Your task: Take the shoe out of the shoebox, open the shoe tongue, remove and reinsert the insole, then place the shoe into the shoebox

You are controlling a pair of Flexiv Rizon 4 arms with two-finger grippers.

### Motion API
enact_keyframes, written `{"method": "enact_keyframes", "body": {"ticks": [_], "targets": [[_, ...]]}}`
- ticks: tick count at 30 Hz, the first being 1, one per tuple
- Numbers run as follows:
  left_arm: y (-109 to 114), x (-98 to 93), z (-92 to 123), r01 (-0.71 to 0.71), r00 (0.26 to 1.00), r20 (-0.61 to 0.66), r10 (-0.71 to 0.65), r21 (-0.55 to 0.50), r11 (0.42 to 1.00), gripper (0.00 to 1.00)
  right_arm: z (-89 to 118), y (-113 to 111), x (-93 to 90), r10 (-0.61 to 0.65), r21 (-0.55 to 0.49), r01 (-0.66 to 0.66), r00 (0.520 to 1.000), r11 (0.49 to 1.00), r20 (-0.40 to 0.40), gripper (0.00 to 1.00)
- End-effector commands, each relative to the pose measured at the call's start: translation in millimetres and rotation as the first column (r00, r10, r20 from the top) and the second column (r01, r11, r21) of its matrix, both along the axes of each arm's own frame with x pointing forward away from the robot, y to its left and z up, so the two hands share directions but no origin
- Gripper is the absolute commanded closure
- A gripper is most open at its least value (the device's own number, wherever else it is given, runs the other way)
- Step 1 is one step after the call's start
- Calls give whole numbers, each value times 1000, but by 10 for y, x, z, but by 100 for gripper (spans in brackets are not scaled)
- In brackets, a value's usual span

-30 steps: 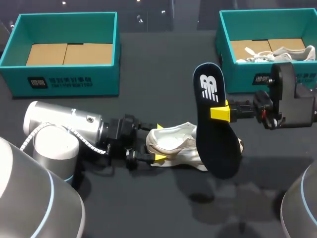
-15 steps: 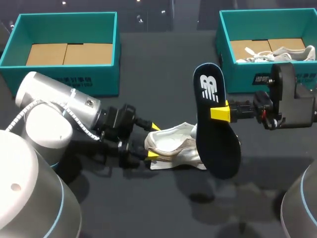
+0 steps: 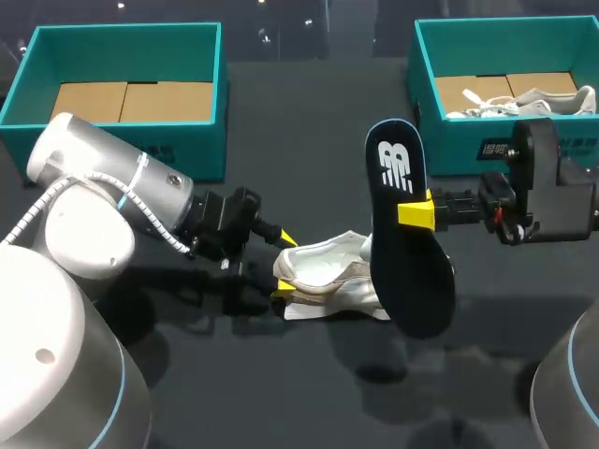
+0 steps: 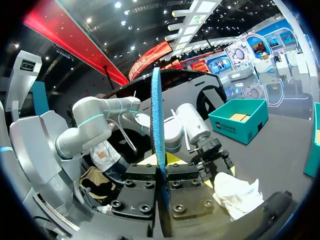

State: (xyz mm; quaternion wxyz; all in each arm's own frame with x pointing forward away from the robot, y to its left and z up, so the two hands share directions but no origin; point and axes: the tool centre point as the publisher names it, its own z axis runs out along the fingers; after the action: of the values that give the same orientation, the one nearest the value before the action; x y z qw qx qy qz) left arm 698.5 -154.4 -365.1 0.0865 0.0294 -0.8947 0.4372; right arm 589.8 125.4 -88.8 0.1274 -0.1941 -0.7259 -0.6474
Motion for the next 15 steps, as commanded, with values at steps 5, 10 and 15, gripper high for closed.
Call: {"method": "enact_keyframes", "body": {"ticks": [5,10,15], "targets": [[125,-15,207,21,997,-82,15,420,907,0,-2,8,-22,-5,-2,5,1000,1000,0,100],[125,-15,207,21,997,-82,15,420,907,0,-2,8,-22,-5,-2,5,1000,1000,0,100],[100,-33,256,65,995,-94,-26,443,894,0,-2,8,-22,-5,-2,5,1000,1000,0,100]]}}
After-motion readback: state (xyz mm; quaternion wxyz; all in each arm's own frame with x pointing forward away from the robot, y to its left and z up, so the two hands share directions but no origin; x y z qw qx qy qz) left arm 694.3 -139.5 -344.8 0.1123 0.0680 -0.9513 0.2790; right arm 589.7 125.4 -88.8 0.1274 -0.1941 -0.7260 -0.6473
